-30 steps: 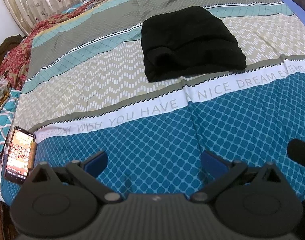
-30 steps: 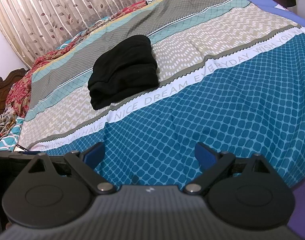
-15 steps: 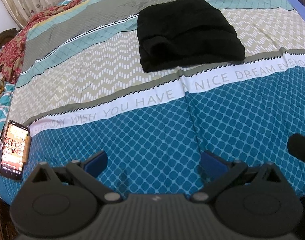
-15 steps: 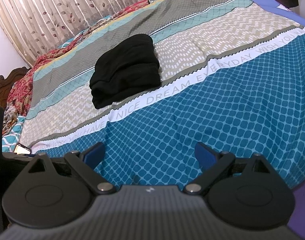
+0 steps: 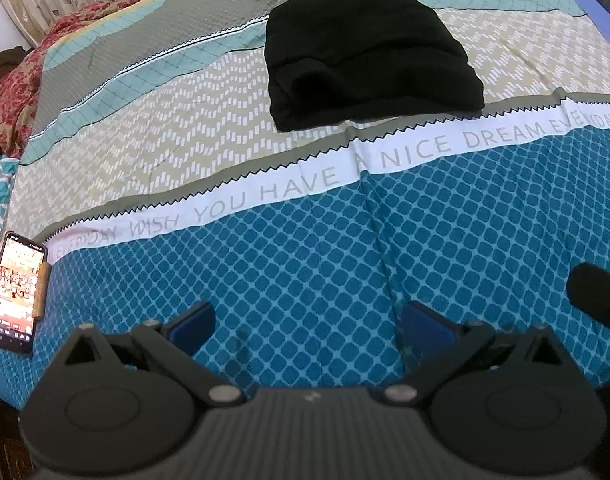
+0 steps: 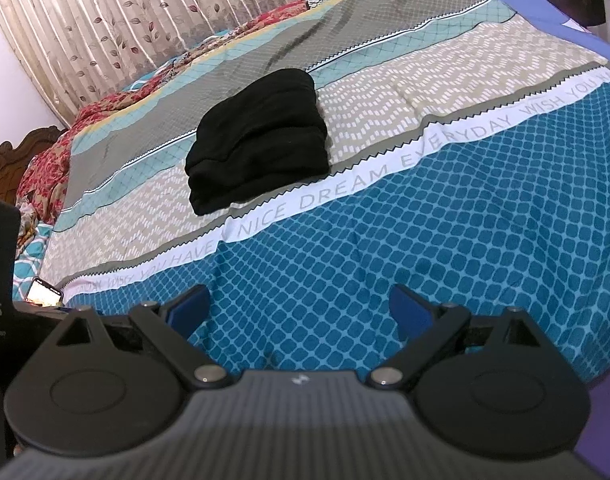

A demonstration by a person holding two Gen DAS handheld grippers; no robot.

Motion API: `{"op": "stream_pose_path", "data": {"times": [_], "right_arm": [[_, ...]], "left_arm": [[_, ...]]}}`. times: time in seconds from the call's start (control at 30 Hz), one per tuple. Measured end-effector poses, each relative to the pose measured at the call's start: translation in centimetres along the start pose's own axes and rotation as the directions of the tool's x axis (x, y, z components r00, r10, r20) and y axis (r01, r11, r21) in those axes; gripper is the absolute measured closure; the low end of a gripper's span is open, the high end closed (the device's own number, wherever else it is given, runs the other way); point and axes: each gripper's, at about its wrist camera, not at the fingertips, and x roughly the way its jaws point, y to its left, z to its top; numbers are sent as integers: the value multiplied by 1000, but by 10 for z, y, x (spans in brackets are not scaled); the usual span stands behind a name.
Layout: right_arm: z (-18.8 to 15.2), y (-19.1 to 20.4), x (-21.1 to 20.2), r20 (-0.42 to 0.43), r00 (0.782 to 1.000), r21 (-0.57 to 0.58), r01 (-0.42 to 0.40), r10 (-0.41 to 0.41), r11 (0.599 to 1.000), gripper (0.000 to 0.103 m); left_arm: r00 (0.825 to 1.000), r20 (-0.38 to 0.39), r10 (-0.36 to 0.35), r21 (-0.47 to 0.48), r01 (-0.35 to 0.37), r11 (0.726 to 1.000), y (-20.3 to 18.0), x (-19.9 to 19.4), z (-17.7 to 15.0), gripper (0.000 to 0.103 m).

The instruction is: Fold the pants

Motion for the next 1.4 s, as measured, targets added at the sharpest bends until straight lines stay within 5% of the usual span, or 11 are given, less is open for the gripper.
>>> {"op": "stream_pose_path", "data": {"times": [1.4], "right_arm": [[0, 3, -3, 17, 1000, -15, 9, -9, 1000, 5]], "left_arm": [[1000, -2, -23, -22, 23, 999, 4, 1, -1, 0]]}}
